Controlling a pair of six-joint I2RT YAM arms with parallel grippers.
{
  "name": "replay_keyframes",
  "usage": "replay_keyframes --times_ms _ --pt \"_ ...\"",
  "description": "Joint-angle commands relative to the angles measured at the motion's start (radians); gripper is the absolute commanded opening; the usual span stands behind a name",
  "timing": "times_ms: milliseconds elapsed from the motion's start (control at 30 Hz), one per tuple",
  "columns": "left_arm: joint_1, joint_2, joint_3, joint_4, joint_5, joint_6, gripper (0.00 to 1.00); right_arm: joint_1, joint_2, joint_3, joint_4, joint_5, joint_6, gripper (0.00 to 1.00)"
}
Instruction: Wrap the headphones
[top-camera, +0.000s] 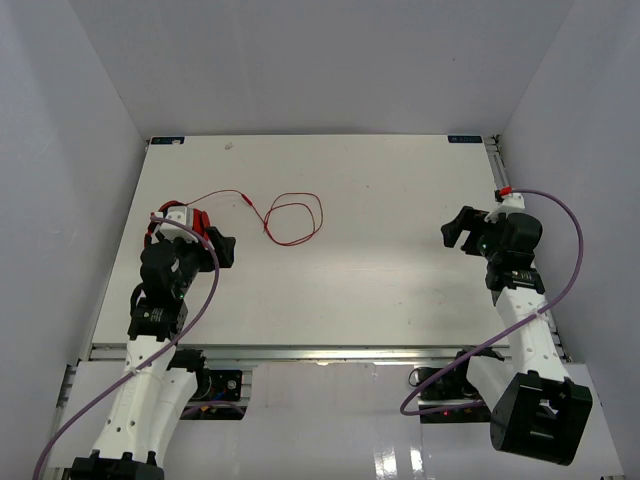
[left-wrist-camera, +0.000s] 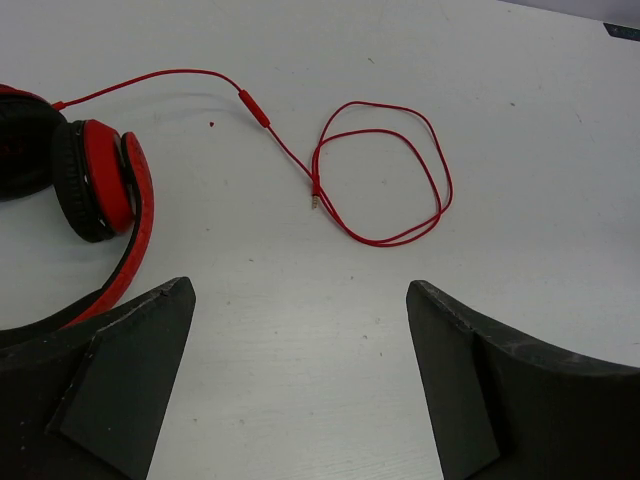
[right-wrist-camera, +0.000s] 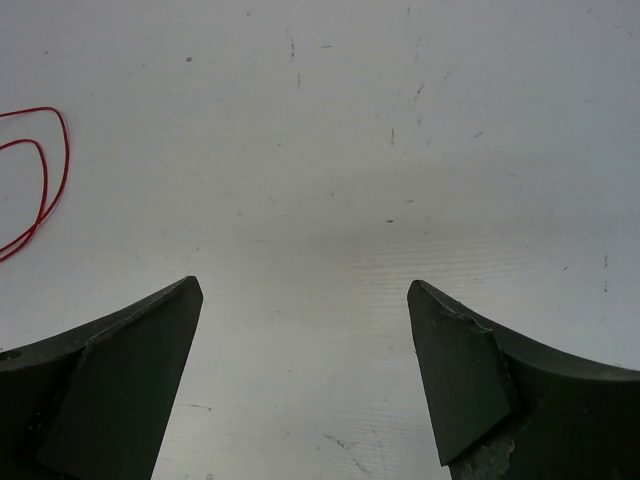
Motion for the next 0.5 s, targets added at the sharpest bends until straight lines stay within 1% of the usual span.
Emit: replay_keyframes --times_ms 0,33,67,100,133,167,233,300,367,433,467 --pt "0.001 0.004 0.024 -0.017 -0.02 -0.034 0.98 -0.007 0.0 0.03 0.034 -0.16 -0.089 0.9" --pt "0.001 0.012 0.031 -0.028 -0.019 -0.044 0.98 -0.004 0.008 0.029 0.029 -0.251 -0.155 0.9" --pt "0.001 0.02 0.039 -0.037 -0.013 -0.06 0.97 0.001 0.018 0.038 -0.002 -0.374 -0.254 0.9" --pt "0.002 0.026 0.048 -0.043 0.002 -0.086 0.94 0.01 0.031 0.06 -0.076 -0.553 -0.411 0.9" --pt "0.002 0.035 0.052 -0.041 0.026 -0.119 0.91 0.033 0.05 0.084 -0.144 -0.667 -0.53 0.9" --pt "0.001 0.049 0.05 -0.03 0.063 -0.161 0.89 0.076 0.078 0.108 -0.204 -0.688 -0.595 0.9" --pt "0.005 0.076 0.039 -0.013 0.101 -0.3 0.87 0.142 0.126 0.141 -0.308 -0.673 -0.708 0.9" --pt "0.025 0.146 0.051 -0.052 0.087 -0.402 0.87 0.187 0.169 0.148 -0.3 -0.665 -0.683 0.9" --pt "0.072 0.204 0.101 -0.15 0.06 -0.502 0.87 0.197 0.192 0.144 -0.297 -0.664 -0.683 0.9" --pt "0.134 0.28 0.145 -0.223 0.021 -0.547 0.86 0.195 0.192 0.138 -0.292 -0.635 -0.693 0.9" --pt "0.188 0.321 0.177 -0.285 -0.01 -0.559 0.85 0.195 0.185 0.133 -0.291 -0.621 -0.698 0.9"
